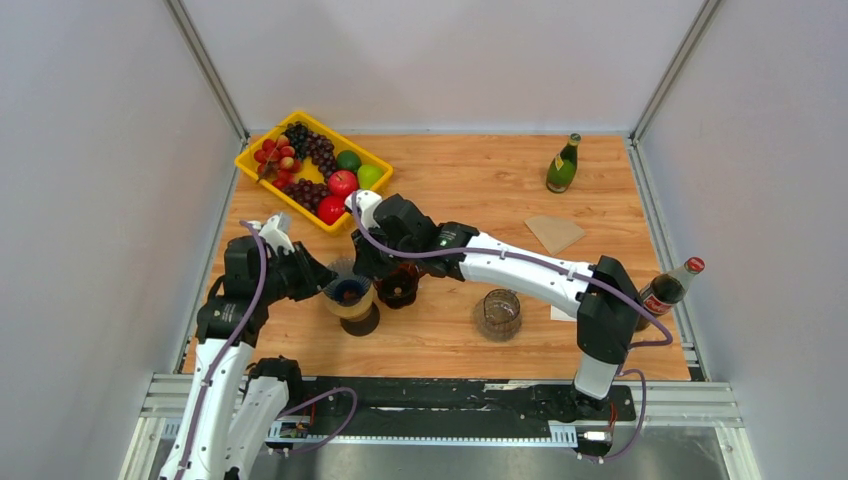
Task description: Place the coffee filter in the dripper
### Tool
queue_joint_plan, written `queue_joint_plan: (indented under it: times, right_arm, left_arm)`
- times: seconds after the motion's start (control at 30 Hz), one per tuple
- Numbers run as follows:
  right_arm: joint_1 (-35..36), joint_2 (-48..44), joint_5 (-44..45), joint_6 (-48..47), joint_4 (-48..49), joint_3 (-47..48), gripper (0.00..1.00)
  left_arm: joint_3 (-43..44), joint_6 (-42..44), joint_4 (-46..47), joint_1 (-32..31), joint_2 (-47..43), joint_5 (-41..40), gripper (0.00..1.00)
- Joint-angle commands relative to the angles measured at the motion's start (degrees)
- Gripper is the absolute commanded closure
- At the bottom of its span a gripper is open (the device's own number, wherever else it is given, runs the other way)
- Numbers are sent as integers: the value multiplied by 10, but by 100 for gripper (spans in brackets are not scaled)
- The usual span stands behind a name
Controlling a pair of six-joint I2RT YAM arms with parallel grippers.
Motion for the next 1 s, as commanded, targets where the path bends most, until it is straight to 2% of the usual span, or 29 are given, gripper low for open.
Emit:
queue_joint_plan:
  times: [0.0, 0.17, 0.37, 0.57, 0.7, 0.97]
  right_arm:
    - [2, 6, 49, -26, -103, -61, 100]
    - [1, -4, 57, -32, -103, -75, 100]
    - [2, 1, 43, -37, -104, -76, 100]
    - [6, 0, 48, -45, -95, -97, 100]
    - [16, -15, 58, -55, -71, -134, 100]
    - [40, -33, 77, -77, -10, -197, 100]
  left_arm:
    - [-42, -24, -63, -2, 11, -85, 97]
    - [-53, -52, -58, -23, 26, -109, 100]
    - [-55, -101, -92, -38, 17, -169, 100]
    - [-54, -134, -116, -75, 49, -203, 100]
    - [-60, -160, -118, -106, 49, -229, 100]
    - [-83, -180, -101, -126, 22, -235, 100]
